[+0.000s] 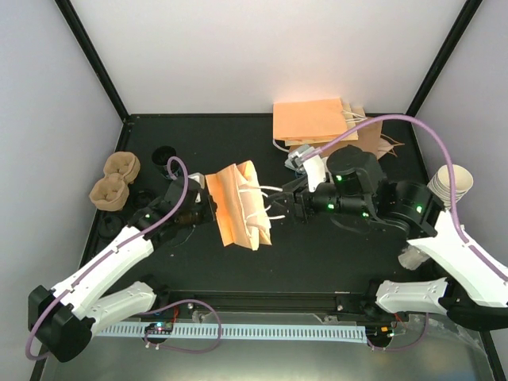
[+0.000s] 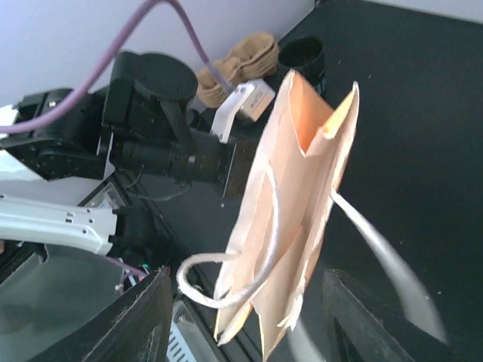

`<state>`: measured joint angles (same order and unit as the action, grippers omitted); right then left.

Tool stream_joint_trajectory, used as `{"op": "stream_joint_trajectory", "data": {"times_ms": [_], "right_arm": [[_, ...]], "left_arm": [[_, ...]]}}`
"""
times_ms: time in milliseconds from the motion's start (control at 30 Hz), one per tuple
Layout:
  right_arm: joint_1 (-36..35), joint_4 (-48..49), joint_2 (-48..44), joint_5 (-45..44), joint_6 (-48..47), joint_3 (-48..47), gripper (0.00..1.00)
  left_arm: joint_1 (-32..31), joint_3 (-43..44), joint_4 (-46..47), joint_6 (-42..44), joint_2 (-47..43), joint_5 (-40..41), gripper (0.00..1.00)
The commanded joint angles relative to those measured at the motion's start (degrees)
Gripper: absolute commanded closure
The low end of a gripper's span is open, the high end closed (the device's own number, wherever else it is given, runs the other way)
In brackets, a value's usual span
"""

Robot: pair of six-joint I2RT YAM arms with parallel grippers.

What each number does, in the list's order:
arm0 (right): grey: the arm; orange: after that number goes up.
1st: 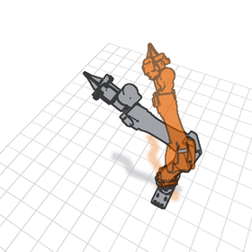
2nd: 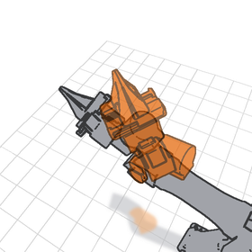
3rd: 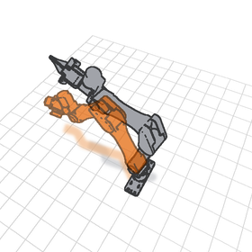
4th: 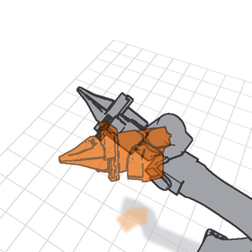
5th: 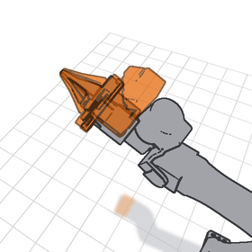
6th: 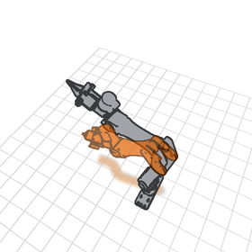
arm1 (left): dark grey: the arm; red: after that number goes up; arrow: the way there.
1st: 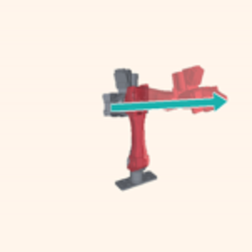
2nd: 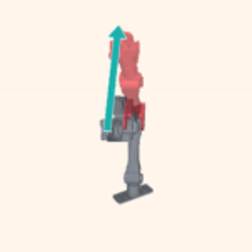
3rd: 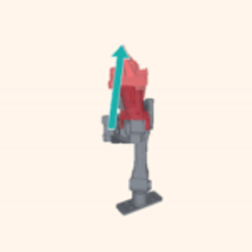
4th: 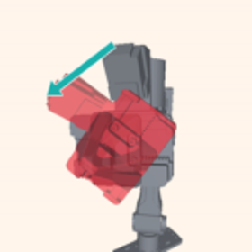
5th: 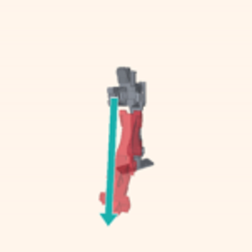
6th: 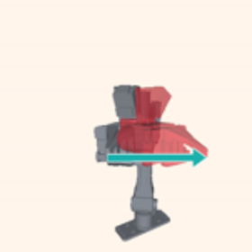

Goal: Pack the takeout coffee

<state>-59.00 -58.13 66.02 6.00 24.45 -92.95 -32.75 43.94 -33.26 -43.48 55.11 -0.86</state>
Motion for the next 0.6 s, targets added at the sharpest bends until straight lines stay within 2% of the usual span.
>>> {"op": "stream_joint_trajectory", "data": {"times_ms": [0,133,333,567], "right_arm": [[0.1,-2.1,-0.1,-5.3,-1.8,-4.5,0.42],[0.1,-1.3,0.1,-3.1,-1.6,-5.6,0.39],[0.0,1.0,5.3,2.2,0.9,-3.5,0.41],[0.0,4.0,10.3,-0.7,3.9,4.1,0.42]], "left_arm": [[-0.3,2.4,-3.0,1.2,0.0,4.6,0.98],[-0.3,2.5,-3.6,1.4,1.0,6.6,0.98],[-0.3,2.2,-2.8,1.5,1.7,8.2,0.98],[-0.3,2.0,-2.3,1.4,2.2,9.1,0.98]]}}
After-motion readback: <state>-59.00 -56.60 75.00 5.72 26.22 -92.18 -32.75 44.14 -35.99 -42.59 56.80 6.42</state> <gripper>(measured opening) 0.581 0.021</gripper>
